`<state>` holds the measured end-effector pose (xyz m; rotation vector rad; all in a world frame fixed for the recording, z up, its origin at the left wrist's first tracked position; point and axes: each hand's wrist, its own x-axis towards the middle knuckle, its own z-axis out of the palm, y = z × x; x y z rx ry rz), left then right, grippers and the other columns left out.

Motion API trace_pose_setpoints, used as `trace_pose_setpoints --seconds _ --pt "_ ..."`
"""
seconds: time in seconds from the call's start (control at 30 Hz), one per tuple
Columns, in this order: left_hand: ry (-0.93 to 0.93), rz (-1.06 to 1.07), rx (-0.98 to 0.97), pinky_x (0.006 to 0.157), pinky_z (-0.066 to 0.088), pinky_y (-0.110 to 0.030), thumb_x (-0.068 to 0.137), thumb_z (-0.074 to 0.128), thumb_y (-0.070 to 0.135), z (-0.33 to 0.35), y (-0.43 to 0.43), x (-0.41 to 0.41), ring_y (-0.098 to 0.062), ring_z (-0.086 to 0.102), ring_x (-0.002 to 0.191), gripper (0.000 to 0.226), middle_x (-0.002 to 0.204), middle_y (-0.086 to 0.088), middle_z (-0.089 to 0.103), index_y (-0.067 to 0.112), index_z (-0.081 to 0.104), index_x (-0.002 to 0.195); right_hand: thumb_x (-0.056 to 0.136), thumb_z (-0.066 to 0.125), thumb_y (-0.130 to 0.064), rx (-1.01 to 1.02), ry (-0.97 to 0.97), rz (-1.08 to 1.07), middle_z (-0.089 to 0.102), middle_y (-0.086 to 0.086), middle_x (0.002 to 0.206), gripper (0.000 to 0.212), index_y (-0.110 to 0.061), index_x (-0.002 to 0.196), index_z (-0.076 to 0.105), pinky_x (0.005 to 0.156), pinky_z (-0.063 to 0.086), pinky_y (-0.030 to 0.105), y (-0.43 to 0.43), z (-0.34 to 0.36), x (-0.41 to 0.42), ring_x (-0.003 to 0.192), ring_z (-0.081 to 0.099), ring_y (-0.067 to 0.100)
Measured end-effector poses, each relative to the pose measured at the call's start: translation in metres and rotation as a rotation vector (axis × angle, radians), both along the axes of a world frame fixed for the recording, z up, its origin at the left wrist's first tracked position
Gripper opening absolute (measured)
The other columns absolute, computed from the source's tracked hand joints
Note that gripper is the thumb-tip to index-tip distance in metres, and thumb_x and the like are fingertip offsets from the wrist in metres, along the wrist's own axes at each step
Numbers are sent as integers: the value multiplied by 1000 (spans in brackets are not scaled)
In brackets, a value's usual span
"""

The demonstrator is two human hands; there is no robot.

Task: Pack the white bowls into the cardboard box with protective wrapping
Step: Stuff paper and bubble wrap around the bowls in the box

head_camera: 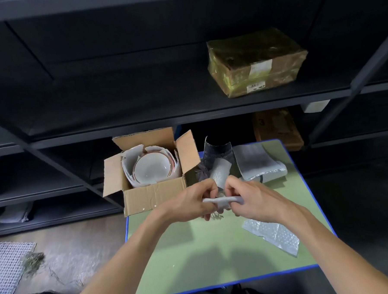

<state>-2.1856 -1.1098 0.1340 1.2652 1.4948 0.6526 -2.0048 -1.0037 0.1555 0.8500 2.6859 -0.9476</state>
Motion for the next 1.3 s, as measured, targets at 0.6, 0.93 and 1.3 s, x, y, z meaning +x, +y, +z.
trace_pose_setpoints --seconds 0.6,0.93,1.3 --pt "-69 318 223 69 41 -16 94 67 21 3 -79 -89 -3 49 76 15 81 21 54 15 53 97 96 46 -39 -128 93 70 47 -24 133 33 -44 127 33 94 46 39 -63 10 -106 113 53 9" --pt "-38 206 103 63 50 -21 98 61 25 -3 -113 -128 -10 62 67 14 86 1 68 14 55 105 92 63 -44 13 62 97 58 -22 97 18 -35 102 51 76 45 26 -83 2 -139 94 53 1" --pt "-206 193 84 77 50 -37 103 53 25 -5 -121 -135 -21 62 84 21 95 -8 74 6 59 107 96 57 -44 -58 47 84 52 -22 69 28 -25 77 50 55 34 19 -84 8 -148 65 47 2"
